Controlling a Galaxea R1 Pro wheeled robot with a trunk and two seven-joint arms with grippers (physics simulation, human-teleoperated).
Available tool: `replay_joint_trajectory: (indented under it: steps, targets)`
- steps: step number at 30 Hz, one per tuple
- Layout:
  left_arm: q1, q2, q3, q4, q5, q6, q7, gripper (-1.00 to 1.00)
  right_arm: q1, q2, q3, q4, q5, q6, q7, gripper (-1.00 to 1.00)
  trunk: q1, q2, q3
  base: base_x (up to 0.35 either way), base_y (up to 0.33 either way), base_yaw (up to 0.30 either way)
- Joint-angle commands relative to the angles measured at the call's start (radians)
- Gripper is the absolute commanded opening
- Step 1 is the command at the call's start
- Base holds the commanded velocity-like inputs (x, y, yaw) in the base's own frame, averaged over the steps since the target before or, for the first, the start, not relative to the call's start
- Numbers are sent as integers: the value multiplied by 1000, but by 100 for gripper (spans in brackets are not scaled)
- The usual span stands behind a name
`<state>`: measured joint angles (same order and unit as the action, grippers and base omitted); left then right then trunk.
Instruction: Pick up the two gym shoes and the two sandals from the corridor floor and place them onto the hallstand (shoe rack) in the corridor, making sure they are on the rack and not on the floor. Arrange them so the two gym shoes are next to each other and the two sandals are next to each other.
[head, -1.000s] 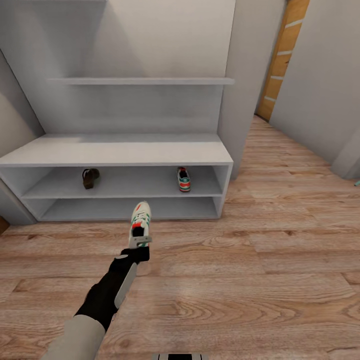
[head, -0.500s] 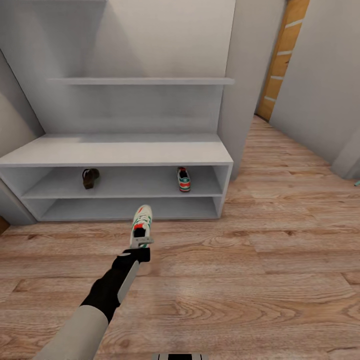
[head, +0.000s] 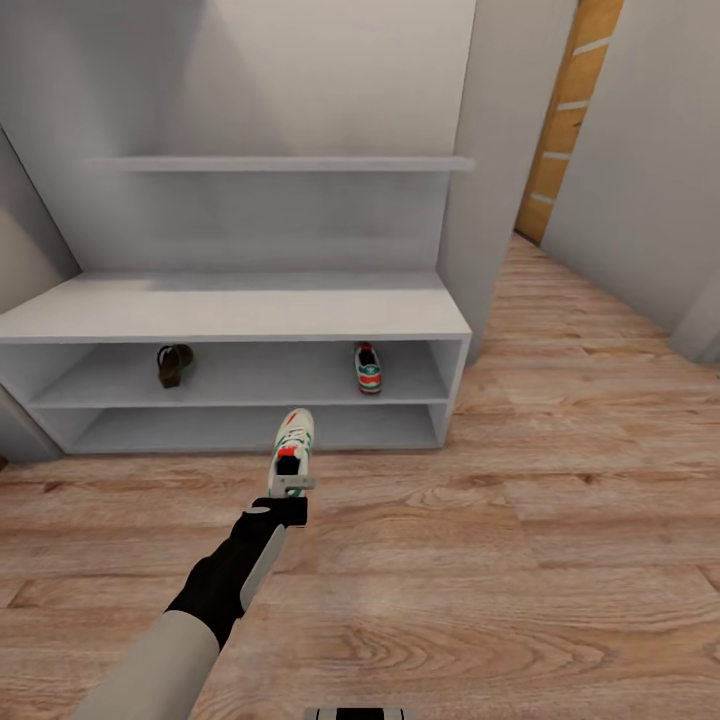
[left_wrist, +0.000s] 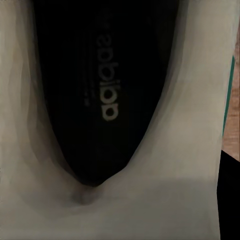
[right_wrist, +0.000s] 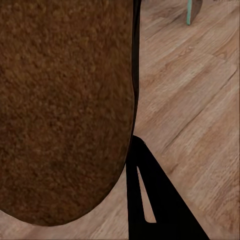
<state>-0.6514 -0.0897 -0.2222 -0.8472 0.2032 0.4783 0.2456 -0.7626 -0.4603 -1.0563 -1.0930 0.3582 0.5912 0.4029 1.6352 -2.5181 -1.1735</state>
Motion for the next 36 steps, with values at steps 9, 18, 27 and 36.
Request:
replay_joint_trajectory:
  steps: [9,18,27,36]
  targets:
    - [-1,1,-5,2,12,-27,9,-100,-1,0,-3,-1,10,1,7,-100,0,0,-1,344,0,0]
    - [-1,2,-5,2,10,-33,9,-100,-1,0,-4,-1,10,1,8,-100,0,0,-1,340,-55,0]
    - [-1,2,-5,2,11,-33,9,-100,-1,0,-4,0,10,1,8,-100,0,0,-1,296,-174,0]
    - [-1,3,-4,2,10,-32,9,-100,-1,0,-4,0,10,1,8,-100,0,0,-1,281,-30,0]
